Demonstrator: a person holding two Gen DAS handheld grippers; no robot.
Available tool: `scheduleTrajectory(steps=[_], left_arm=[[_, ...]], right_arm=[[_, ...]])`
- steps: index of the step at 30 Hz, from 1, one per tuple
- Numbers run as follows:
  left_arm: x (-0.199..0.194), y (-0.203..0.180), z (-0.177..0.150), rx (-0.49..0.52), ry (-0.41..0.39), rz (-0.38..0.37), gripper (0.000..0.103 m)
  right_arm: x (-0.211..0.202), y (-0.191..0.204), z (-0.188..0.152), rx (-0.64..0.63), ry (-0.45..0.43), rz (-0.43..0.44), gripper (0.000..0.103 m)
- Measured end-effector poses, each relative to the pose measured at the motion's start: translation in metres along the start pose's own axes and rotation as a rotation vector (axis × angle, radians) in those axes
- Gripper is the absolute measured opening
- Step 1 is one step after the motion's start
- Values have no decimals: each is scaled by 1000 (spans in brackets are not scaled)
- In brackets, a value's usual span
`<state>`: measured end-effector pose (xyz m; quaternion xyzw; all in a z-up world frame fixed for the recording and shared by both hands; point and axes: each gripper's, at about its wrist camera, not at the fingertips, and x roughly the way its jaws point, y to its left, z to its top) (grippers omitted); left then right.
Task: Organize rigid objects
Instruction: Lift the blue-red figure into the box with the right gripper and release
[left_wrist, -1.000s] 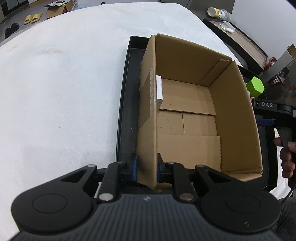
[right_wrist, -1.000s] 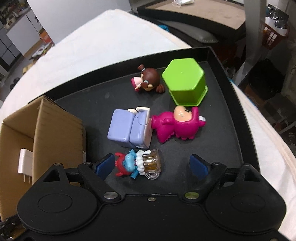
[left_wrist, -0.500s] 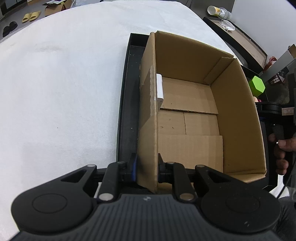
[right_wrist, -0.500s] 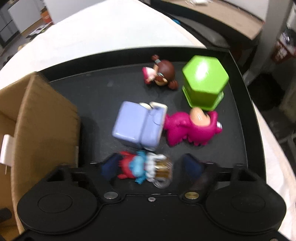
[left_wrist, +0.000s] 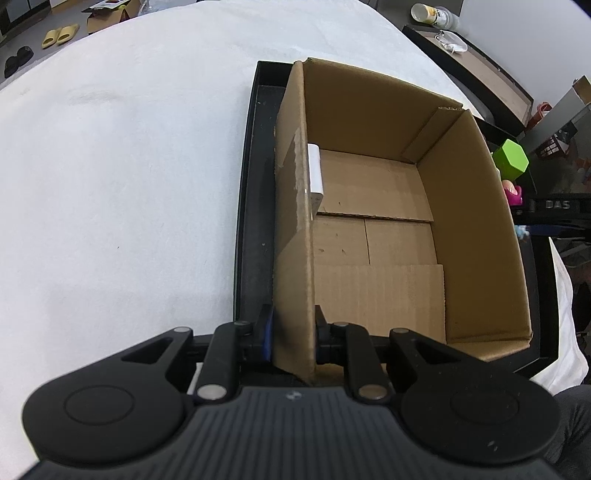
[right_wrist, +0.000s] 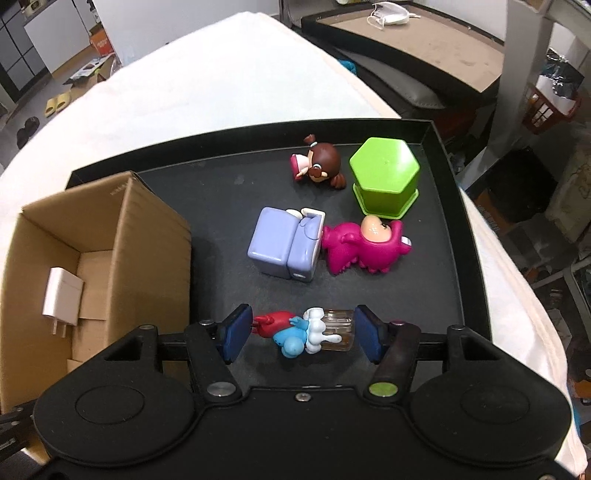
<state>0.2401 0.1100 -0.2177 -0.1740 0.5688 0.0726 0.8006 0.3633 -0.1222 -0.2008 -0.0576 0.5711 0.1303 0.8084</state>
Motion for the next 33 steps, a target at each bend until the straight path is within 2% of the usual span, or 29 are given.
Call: scheduleTrajectory(steps=[6, 20, 33], left_arm=[[0, -4, 3, 9, 16, 9, 17], [3, 0, 7, 8, 24, -12, 18], [3, 4, 6, -1, 25, -32, 18]], right_arm=[[-23, 1, -1, -7, -32, 16, 59], [-77, 37, 12, -71, -136, 53, 59], [-88, 84, 18, -143, -155, 93, 59]])
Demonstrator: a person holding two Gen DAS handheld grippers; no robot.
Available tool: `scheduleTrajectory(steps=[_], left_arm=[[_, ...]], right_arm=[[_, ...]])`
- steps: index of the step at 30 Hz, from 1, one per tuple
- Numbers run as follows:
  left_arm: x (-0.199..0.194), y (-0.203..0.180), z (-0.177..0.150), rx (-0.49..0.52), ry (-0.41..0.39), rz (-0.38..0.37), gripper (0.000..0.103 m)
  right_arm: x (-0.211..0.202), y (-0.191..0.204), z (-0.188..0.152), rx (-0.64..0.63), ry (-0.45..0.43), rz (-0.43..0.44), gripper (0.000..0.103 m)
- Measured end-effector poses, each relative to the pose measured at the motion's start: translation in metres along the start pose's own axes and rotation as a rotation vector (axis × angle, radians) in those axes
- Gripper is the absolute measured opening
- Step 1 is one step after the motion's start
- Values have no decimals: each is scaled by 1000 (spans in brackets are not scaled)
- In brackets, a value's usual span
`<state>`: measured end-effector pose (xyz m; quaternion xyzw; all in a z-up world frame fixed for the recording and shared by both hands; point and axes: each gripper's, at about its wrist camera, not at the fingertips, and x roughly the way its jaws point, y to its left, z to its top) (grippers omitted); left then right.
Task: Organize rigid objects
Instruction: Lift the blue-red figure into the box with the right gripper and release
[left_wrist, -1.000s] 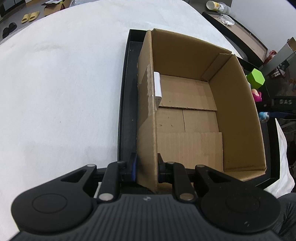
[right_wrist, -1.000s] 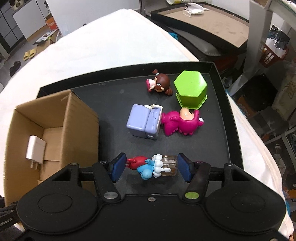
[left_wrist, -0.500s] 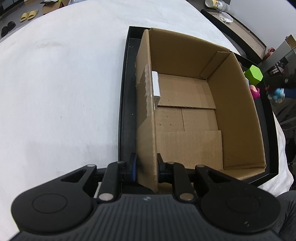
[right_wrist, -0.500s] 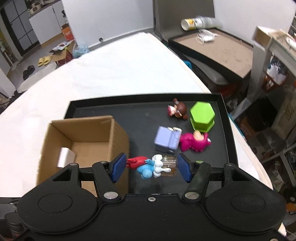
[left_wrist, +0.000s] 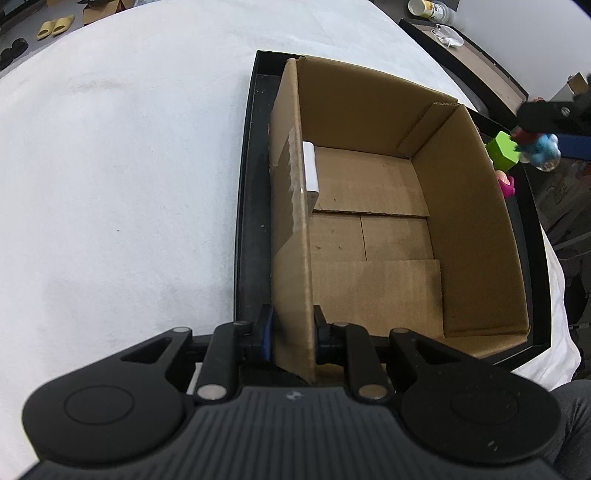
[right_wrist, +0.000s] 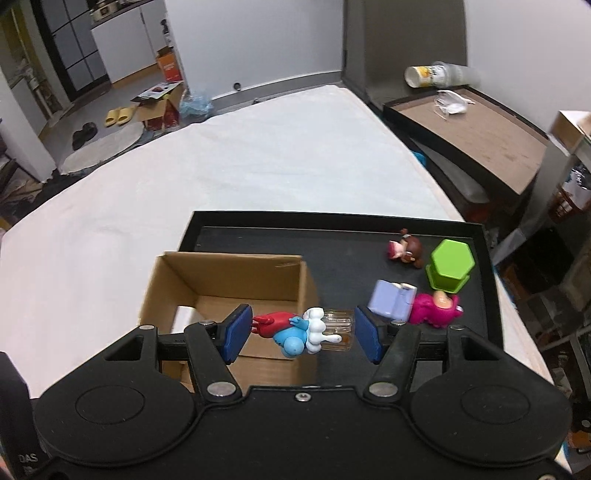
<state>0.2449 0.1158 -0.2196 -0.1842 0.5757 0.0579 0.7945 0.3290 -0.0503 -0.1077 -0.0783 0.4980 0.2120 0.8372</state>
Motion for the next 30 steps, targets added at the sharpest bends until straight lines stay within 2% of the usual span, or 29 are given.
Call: scheduleTrajectory(steps=[18, 29, 30], left_arm=[[0, 12, -4, -12, -10, -34, 18], [-4, 15, -5, -19, -17, -43, 18], [-4, 15, -5, -18, -18, -45, 20]], right_arm=[[36, 47, 8, -60, 47, 39, 59], [43, 54, 16, -47, 27, 70, 62], [43, 52, 16, -38, 31, 79, 62]])
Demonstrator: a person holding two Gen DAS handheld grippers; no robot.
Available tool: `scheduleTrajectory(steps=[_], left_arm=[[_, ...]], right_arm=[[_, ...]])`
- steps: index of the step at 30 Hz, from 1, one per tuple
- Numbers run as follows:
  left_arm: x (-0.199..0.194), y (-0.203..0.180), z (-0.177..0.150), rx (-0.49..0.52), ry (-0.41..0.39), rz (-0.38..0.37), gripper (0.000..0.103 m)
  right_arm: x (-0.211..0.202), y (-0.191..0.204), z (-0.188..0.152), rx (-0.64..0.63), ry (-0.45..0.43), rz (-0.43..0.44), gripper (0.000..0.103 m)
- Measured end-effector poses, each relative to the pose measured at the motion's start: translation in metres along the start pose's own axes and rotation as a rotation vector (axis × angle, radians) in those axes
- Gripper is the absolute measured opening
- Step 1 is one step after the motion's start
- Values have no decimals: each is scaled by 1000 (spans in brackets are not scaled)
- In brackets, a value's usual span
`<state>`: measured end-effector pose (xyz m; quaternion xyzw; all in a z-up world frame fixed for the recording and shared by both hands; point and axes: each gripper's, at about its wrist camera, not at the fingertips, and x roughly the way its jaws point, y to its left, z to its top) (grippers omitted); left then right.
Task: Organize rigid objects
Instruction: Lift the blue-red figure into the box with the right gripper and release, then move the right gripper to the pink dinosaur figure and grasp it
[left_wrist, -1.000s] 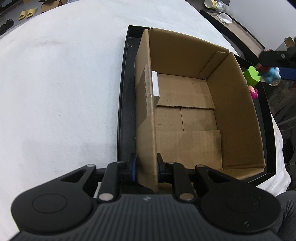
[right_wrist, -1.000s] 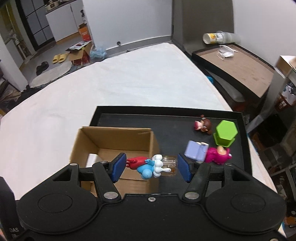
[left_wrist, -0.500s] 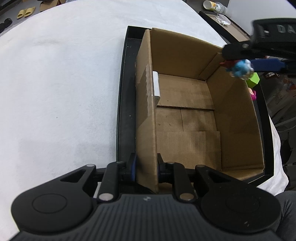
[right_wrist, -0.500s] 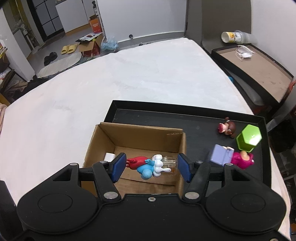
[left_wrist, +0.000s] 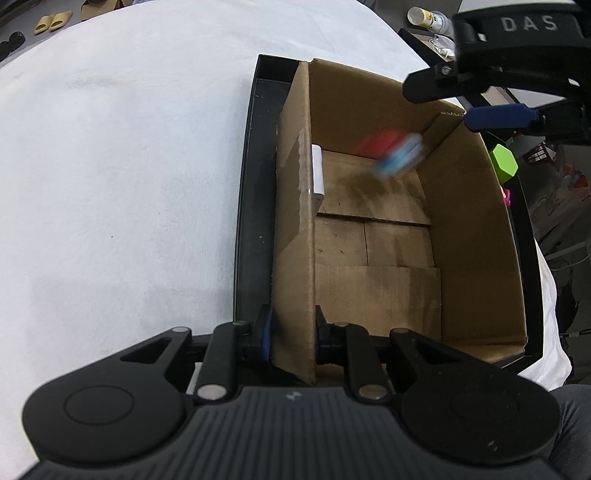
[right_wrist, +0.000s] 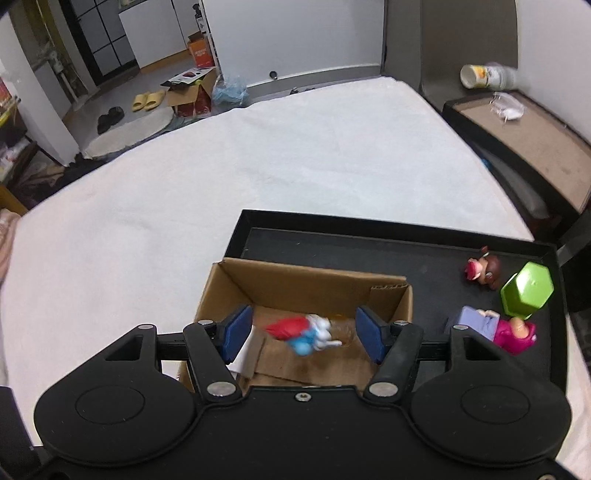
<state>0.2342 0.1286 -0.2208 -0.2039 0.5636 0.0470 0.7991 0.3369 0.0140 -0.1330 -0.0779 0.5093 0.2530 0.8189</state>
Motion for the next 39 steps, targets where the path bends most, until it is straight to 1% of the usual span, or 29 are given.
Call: scheduleTrajectory(steps=[6, 16, 20, 24, 27, 29, 39], left_arm=[[-2, -1, 0, -4, 0, 5, 20], [-3, -6, 1, -2, 0, 20, 20], [-3, -8, 1, -3, 0, 25, 20], [-5, -8, 0, -2, -3, 28, 20], [-8, -9, -1, -1, -10, 30, 20], [-10, -9, -2, -2, -18, 30, 20], [-16, -11, -5, 6, -49, 38, 18]], right_arm=[[-9, -18, -5, 44, -1, 14, 63], [-27, -55, -20, 103, -6, -2, 64], [-35, -68, -25, 114, -16, -9, 68], [-41, -84, -30, 133, -23, -21, 69], [-43, -94, -34, 142, -27, -30, 70], [-44, -102, -37, 151, -30, -36, 74], [-45, -138, -53, 203, -44, -54, 75]])
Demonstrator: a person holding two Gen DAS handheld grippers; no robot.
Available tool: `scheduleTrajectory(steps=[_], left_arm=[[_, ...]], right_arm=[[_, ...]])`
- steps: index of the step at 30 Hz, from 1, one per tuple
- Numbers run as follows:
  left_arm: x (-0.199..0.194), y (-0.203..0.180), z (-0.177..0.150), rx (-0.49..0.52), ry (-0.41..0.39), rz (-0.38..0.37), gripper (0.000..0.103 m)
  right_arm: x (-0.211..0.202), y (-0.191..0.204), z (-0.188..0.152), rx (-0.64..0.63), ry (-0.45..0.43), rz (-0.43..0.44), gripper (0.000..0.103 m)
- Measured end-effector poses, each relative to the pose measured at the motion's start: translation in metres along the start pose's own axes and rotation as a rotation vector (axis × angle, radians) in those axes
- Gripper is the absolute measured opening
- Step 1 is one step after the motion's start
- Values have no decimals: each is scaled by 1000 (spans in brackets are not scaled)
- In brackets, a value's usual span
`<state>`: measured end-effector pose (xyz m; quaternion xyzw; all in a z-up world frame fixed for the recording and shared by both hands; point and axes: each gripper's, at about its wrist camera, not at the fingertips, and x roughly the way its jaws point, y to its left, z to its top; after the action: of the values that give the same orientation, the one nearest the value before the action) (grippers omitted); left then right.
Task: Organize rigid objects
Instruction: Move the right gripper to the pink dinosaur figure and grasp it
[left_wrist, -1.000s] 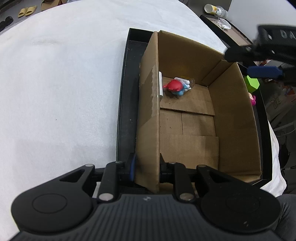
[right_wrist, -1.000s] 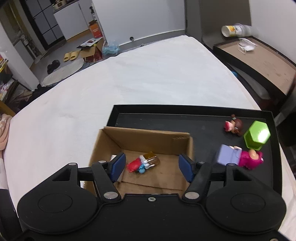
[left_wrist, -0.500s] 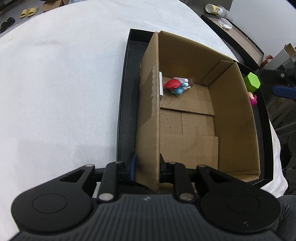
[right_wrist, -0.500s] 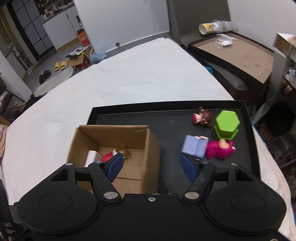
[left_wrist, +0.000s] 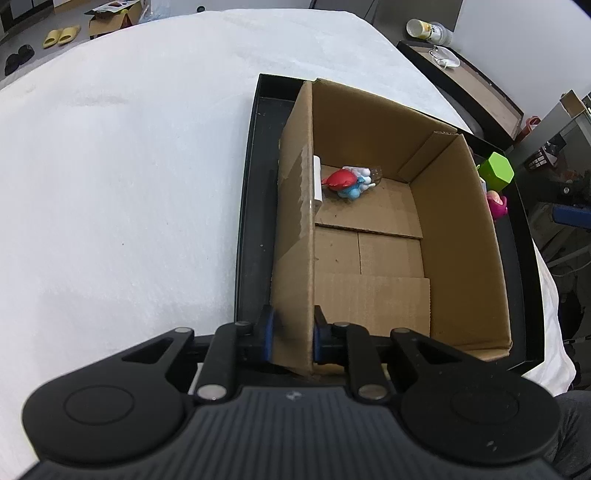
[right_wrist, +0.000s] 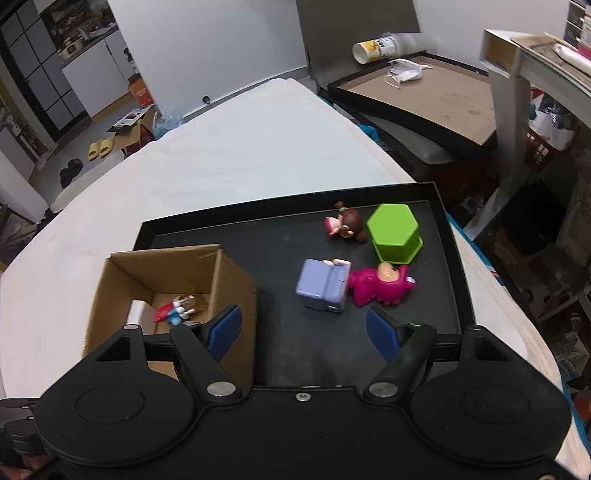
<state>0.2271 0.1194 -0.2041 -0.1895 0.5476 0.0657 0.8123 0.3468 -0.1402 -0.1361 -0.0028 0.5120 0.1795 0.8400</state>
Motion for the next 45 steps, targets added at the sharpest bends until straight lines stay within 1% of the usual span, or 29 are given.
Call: scheduleTrajectory(steps=[11, 19, 26, 28, 30, 36, 41, 45], left_arm=[[2, -2, 1, -3, 1, 10, 18], [4, -5, 2, -2, 1, 27, 18], [8, -6, 4, -9, 8, 42, 18], [8, -7, 5, -9, 7, 48, 18], [9, -8, 5, -8, 8, 54, 18], [13, -10, 7, -4, 17, 74, 18], [16, -12, 9, -4, 24, 84, 18], [19, -12, 9, -7, 30, 86, 18]], right_arm=[[17, -36, -7, 16, 2, -19, 74], [35, -58, -6, -9, 4, -33, 74], [56, -77, -1, -3, 11, -32, 75], [63, -80, 0, -2, 17, -25, 75], [69, -82, 1, -5, 17, -24, 78], [84, -84, 4, -9, 34, -16, 79], [91, -79, 4, -24, 40, -11, 82], [98, -73, 6, -43, 49, -37, 83]])
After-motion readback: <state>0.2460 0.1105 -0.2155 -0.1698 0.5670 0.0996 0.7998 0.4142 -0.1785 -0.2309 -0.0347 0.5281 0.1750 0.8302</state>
